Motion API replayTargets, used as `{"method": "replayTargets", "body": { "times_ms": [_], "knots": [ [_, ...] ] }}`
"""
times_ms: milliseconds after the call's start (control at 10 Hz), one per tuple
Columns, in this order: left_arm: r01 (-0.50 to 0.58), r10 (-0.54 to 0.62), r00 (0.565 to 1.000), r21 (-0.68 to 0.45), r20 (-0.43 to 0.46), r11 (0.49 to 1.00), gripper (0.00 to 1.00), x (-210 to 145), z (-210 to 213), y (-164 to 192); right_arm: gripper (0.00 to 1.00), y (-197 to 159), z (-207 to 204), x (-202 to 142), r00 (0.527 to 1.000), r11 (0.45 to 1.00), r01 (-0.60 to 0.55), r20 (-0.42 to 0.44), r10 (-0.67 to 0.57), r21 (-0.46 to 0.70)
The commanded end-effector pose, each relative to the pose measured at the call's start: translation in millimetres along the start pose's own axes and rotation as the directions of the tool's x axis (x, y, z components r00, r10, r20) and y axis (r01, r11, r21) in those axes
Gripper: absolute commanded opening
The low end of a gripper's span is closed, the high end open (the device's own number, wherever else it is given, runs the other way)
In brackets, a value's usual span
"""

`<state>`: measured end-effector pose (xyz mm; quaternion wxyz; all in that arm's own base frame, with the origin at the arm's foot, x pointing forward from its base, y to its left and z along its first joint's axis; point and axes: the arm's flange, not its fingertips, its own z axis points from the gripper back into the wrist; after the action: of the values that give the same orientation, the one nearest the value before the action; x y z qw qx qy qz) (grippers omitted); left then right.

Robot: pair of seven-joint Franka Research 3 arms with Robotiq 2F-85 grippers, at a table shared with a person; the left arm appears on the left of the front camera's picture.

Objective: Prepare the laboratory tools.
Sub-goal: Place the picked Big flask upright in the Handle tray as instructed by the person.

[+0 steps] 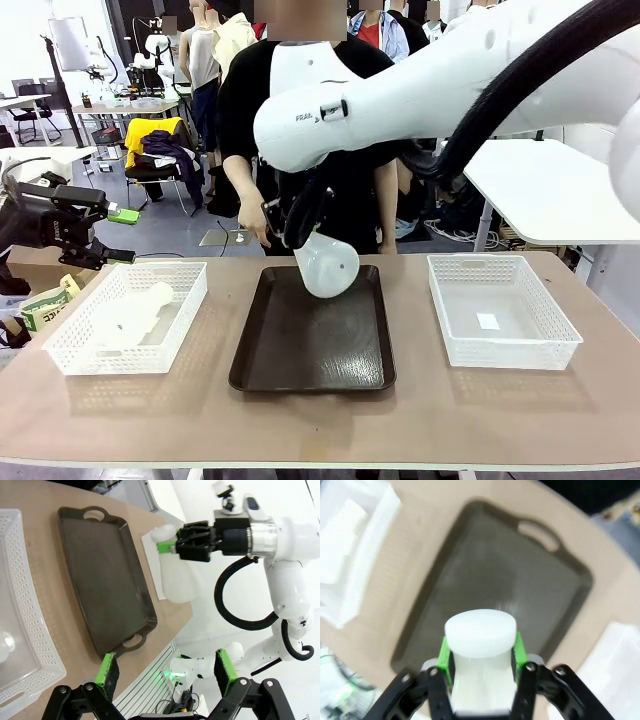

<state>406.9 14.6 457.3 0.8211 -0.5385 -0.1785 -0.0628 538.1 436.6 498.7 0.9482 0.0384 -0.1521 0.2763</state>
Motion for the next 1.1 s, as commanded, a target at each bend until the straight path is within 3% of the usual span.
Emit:
{"method": "replayTargets", "body": {
  "times_ms": [0, 100, 300, 700, 800, 900, 1000],
  "knots": [
    [-0.003, 0.003, 1.0, -0.016, 0.009, 1.0, 1.0, 1, 1, -1, 0.0, -21, 1, -31, 0.987, 0.992, -0.111, 0.124, 0.102, 0.065],
    [-0.003, 0.003, 1.0, -0.016, 0.009, 1.0, 1.0, 1, 1, -1, 0.0, -30, -1, -34, 0.976, 0.984, -0.148, 0.172, 0.131, 0.094],
    [-0.003, 0.003, 1.0, -0.016, 0.009, 1.0, 1.0, 1, 1, -1, 0.0, -41, -8, -37, 0.92, 0.924, -0.282, 0.347, 0.183, 0.259],
    [-0.003, 0.003, 1.0, -0.016, 0.009, 1.0, 1.0, 1, 1, -1, 0.0, -56, -12, -47, 0.737, 0.825, -0.499, 0.63, 0.243, 0.266],
    [-0.003, 0.003, 1.0, -0.016, 0.009, 1.0, 1.0, 1, 1, -1, 0.0, -59, -13, -48, 0.711, 0.816, -0.514, 0.664, 0.232, 0.266],
    [-0.003, 0.003, 1.0, -0.016, 0.009, 1.0, 1.0, 1, 1, -1, 0.0, -61, -14, -48, 0.713, 0.825, -0.504, 0.663, 0.229, 0.257],
    [-0.003, 0.003, 1.0, -0.016, 0.009, 1.0, 1.0, 1, 1, -1, 0.0, -33, -8, -21, 0.749, 0.853, -0.47, 0.614, 0.25, 0.226]
  ]
}}
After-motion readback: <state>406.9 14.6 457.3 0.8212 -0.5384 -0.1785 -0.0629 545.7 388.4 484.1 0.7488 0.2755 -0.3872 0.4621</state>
